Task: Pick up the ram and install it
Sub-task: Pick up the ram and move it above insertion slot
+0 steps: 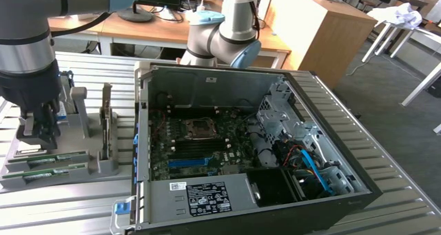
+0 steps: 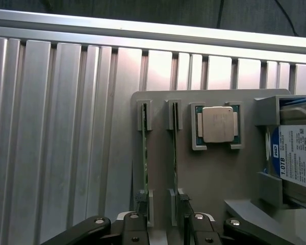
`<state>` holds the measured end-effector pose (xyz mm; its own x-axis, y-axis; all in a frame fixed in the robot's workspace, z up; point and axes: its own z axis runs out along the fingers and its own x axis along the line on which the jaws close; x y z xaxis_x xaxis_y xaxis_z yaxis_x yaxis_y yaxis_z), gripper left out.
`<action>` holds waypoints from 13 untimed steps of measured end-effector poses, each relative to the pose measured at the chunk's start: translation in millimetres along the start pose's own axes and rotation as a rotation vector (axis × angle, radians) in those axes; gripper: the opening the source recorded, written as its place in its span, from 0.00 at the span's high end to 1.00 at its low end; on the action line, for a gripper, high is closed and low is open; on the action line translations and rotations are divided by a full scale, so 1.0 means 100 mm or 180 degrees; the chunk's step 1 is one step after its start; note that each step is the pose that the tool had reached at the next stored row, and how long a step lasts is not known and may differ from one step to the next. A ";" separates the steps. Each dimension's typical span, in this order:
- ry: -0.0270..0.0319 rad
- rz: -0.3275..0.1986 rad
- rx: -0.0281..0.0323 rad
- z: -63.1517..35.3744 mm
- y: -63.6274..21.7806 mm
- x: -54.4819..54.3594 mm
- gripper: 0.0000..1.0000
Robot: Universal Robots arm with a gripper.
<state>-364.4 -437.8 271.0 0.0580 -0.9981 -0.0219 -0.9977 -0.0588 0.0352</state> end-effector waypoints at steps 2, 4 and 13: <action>0.0000 0.0002 0.0000 0.015 0.005 0.00 0.64; 0.0000 0.0005 -0.0001 0.031 0.015 0.00 0.64; 0.0000 0.0007 0.0000 0.080 0.030 0.01 0.64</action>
<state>-367.6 -439.2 263.2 0.0558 -0.9982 -0.0219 -0.9978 -0.0565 0.0351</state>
